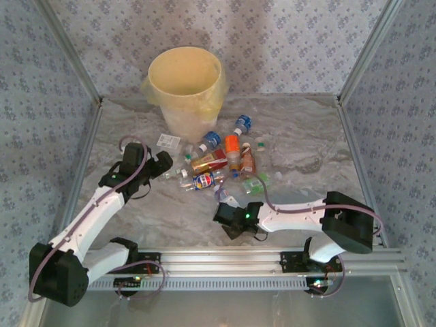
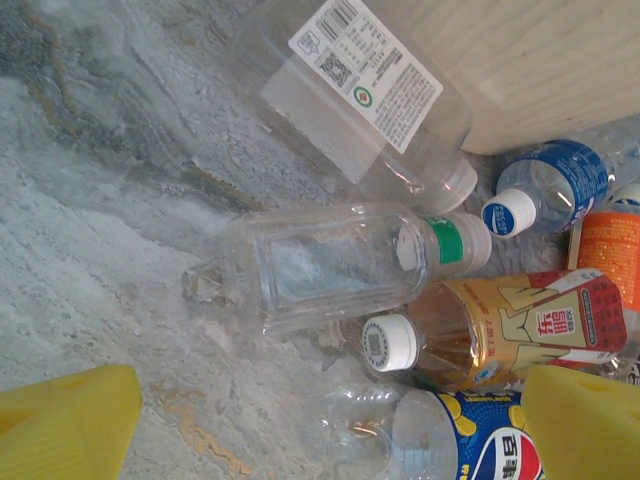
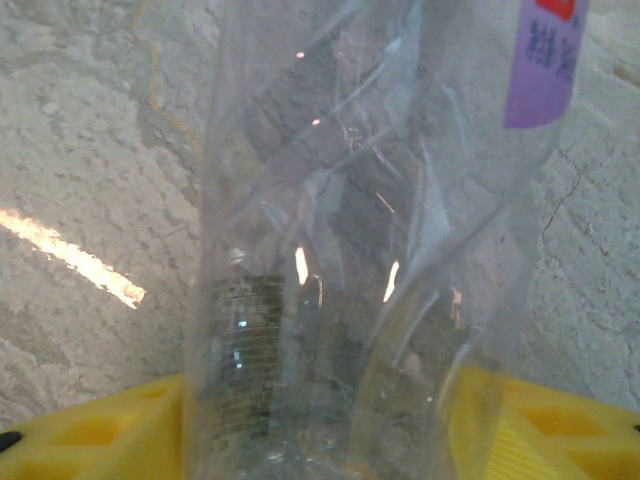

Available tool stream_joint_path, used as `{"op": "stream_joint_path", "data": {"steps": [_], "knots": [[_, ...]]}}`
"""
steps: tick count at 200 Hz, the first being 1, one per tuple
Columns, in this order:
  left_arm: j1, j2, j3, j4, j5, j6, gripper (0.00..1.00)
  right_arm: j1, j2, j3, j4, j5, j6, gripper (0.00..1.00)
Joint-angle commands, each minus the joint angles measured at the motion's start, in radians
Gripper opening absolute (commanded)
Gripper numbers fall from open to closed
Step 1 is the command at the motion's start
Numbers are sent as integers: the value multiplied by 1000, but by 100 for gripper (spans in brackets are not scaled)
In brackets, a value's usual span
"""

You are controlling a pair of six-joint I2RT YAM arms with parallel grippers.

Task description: Put the plastic bottles in the bin

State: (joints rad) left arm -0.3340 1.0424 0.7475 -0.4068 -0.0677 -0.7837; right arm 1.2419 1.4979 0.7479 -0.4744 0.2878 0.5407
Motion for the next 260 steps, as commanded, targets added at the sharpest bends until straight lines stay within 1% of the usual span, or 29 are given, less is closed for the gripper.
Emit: {"op": "stream_joint_path", "data": {"steps": [1, 15, 45, 68, 83, 95, 121, 133, 155, 176, 190, 208, 225, 244, 260], "knots": [[-5, -5, -10, 52, 64, 34, 98, -1, -28, -17, 23, -11, -5, 60], [-5, -11, -3, 65, 89, 54, 98, -1, -58, -24, 25, -8, -14, 57], [-5, -40, 1, 79, 81, 60, 98, -11, -143, -48, 59, 6, -51, 53], [-7, -54, -5, 118, 108, 69, 98, -51, -215, -74, 115, -30, -117, 50], [-7, -54, -5, 154, 151, 78, 98, -83, -269, -88, 153, -45, -165, 47], [-8, -51, -2, 178, 180, 81, 98, -123, -309, -99, 204, -61, -196, 47], [-13, -36, 1, 242, 241, 80, 98, -264, -373, -151, 449, -206, -203, 47], [-16, -26, -2, 300, 313, 71, 98, -319, -386, -178, 572, -277, -197, 47], [-19, -3, -19, 457, 452, 23, 98, -393, -380, -210, 744, -335, -207, 47], [-28, 40, -29, 618, 550, -39, 98, -439, -365, -202, 804, -393, -234, 47], [-49, 81, -10, 677, 600, -47, 98, -460, -360, -195, 834, -457, -247, 48], [-82, 139, 43, 687, 653, -22, 98, -485, -356, -171, 823, -551, -244, 48], [-121, 183, 91, 694, 673, -3, 98, -502, -354, -164, 831, -624, -216, 48], [-167, 223, 144, 694, 690, 29, 98, -513, -357, -142, 813, -664, -213, 47], [-194, 251, 183, 669, 683, 49, 98, -513, -357, -121, 792, -689, -228, 47]]}}
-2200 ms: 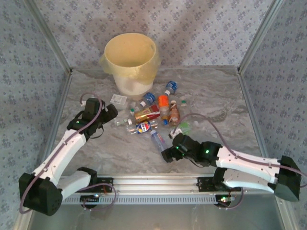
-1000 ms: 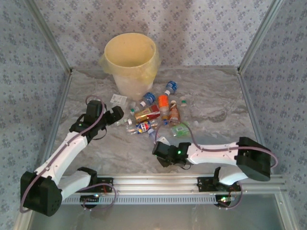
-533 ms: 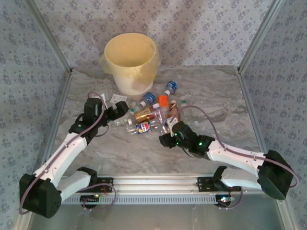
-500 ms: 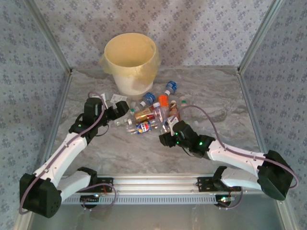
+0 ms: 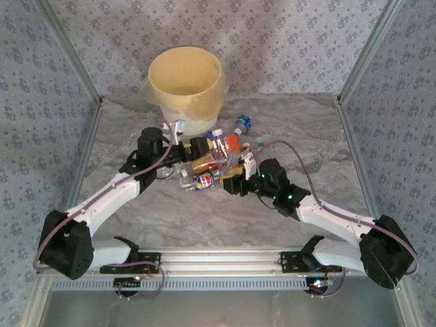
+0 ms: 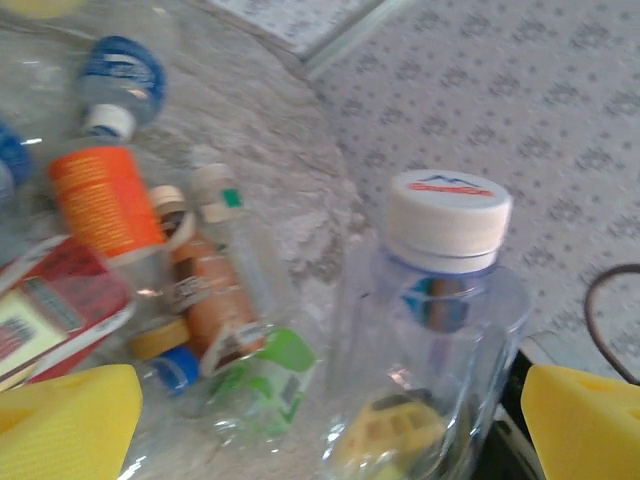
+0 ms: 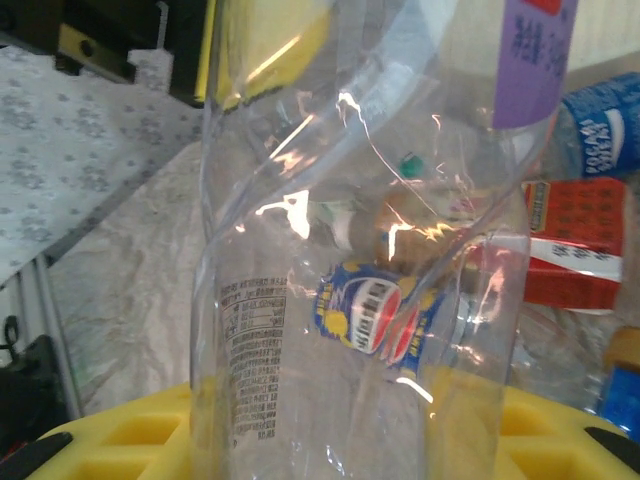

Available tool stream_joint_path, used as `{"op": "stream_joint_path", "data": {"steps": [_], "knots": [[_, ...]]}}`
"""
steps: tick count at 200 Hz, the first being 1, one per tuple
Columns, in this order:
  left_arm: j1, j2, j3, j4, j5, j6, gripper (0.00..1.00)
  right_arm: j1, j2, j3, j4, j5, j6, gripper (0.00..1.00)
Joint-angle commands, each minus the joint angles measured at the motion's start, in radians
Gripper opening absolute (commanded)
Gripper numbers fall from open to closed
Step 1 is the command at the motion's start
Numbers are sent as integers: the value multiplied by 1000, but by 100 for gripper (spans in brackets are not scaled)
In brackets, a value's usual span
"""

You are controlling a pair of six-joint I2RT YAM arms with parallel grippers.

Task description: Put the plastic bottles in the bin

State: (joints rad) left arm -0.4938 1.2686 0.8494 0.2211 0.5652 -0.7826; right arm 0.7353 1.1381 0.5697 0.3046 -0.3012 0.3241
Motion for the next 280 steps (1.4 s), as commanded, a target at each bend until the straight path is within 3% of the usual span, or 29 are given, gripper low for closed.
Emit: {"op": "stream_joint_path", "data": {"steps": [1, 47, 102, 114, 148, 185, 223, 280], "knots": [[-37, 25, 85, 39, 48, 49, 98, -6, 3, 59, 13, -101, -13, 47], [-55, 63, 123, 28, -39, 34, 98, -6, 12, 109, 19, -120, -48, 47], [-58, 85, 162, 40, 32, 46, 95, -7, 31, 160, 15, -142, -60, 48], [-61, 90, 169, 42, 45, 51, 91, -8, 38, 176, 12, -137, -60, 48], [-63, 85, 184, 41, 41, 65, 67, -21, 57, 217, -10, -138, -68, 49], [-62, 82, 252, -28, 26, 133, 57, -68, 54, 252, 9, -186, -38, 51], [-61, 105, 315, -74, -13, 204, 49, -108, 51, 261, 37, -238, -28, 64], [-45, 166, 402, -116, -62, 232, 51, -134, -20, 257, -51, -169, -81, 88]]}}
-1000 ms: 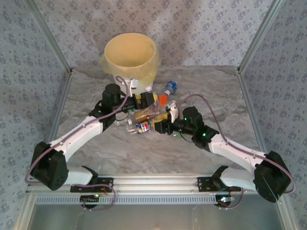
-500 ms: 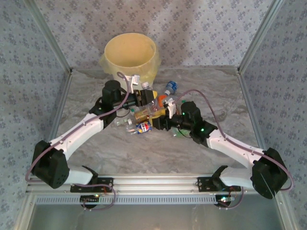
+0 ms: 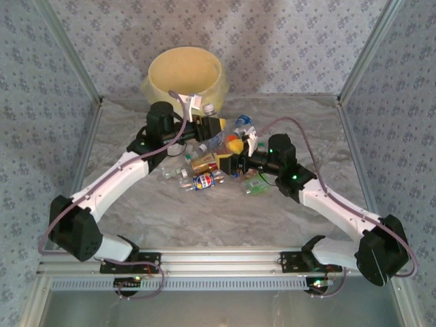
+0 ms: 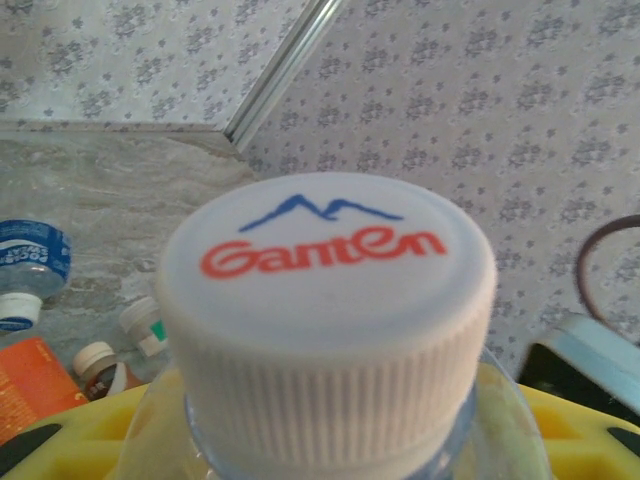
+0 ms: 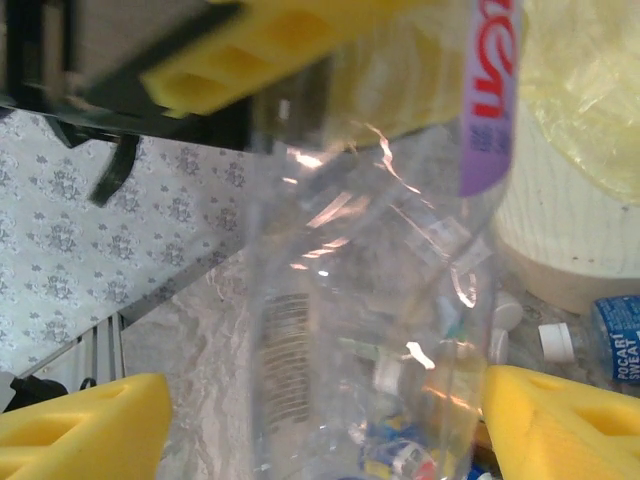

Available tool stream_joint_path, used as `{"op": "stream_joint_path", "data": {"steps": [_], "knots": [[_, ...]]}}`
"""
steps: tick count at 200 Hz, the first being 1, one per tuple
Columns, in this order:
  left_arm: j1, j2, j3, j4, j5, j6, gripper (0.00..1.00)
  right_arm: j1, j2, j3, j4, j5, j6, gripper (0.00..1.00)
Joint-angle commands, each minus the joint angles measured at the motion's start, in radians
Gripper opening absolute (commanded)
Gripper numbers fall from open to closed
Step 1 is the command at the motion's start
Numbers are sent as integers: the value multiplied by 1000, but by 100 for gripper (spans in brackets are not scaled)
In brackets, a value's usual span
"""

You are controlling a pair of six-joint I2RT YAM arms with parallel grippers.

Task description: Put the plastic bottles in the bin

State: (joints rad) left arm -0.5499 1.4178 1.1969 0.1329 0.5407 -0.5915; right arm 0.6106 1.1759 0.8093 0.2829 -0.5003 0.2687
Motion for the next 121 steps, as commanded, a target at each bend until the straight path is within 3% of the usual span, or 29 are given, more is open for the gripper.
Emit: {"op": "stream_joint_path", "data": {"steps": [1, 29, 60, 100, 121], "knots": [[12, 16, 55, -29, -39, 41, 51, -10, -60, 15, -32, 34, -26, 88], [22, 39, 105, -64, -109, 65, 51, -15, -131, -22, -109, 156, -41, 100], [32, 74, 201, -139, -226, 121, 51, -20, -221, -84, -187, 344, -66, 100], [65, 145, 366, -203, -347, 146, 52, -24, -320, -150, -310, 706, 2, 100], [99, 199, 461, -216, -368, 132, 52, -36, -363, -178, -332, 704, 12, 100]]}}
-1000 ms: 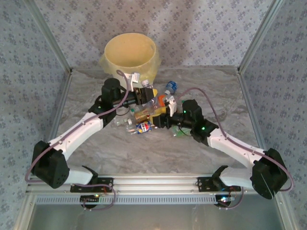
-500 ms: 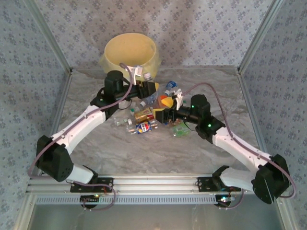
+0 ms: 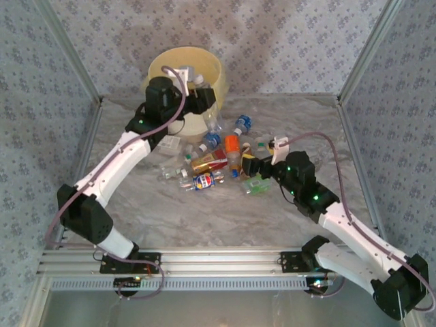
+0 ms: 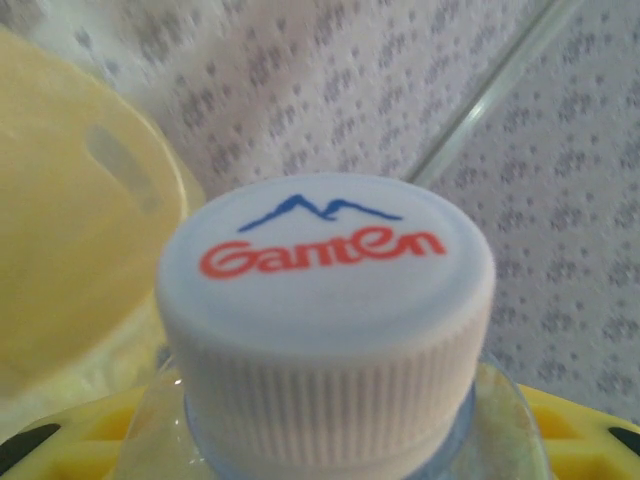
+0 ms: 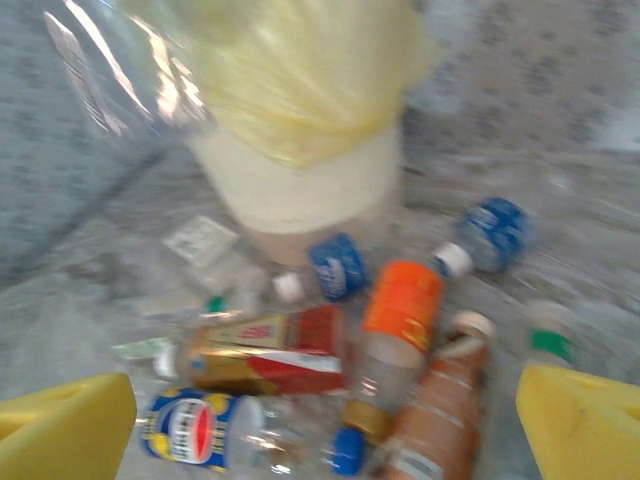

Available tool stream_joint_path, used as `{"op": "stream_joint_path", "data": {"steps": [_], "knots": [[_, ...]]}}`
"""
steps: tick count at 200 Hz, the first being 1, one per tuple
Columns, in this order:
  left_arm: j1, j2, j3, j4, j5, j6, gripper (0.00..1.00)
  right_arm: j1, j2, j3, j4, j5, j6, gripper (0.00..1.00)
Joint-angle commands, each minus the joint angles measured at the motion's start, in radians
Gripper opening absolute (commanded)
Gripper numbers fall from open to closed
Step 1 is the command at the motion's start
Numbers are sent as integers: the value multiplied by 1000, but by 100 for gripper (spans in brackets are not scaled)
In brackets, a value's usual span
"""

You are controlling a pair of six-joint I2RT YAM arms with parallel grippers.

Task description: Put the plastic bottles in the bin

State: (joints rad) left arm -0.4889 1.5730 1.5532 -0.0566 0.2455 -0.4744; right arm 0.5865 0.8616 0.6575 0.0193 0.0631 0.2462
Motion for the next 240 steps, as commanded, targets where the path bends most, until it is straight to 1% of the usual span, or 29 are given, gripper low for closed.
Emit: {"op": "stream_joint_path", "data": {"steps": [1, 30, 50, 72, 88, 108, 130, 160, 178, 207, 240], "knots": [[40, 47, 108, -26, -75, 15, 52, -12, -50, -29, -67, 139, 35, 100], [72, 105, 212, -23, -141, 23, 53, -13, -82, -47, -76, 145, 41, 100], [96, 159, 316, -38, -169, 29, 53, -17, -85, -46, -76, 152, 36, 100], [113, 209, 424, -40, -248, 53, 53, -20, -78, -37, -72, 141, 31, 100], [120, 243, 476, -10, -312, 74, 53, -22, -75, -32, -69, 139, 30, 100], [139, 299, 526, 37, -332, 74, 54, -21, -75, -32, -67, 138, 33, 100], [148, 370, 590, 21, -357, 48, 53, -22, -76, -33, -68, 139, 38, 100], [147, 450, 622, 46, -372, 32, 55, -22, -78, -24, -73, 139, 38, 100], [147, 504, 648, 53, -388, 0, 55, -23, -75, -21, -75, 141, 34, 100], [147, 562, 682, 33, -329, -53, 55, -22, -76, -18, -91, 143, 39, 100], [145, 596, 683, -11, -297, -97, 55, -25, -75, -21, -99, 150, 40, 100]]}}
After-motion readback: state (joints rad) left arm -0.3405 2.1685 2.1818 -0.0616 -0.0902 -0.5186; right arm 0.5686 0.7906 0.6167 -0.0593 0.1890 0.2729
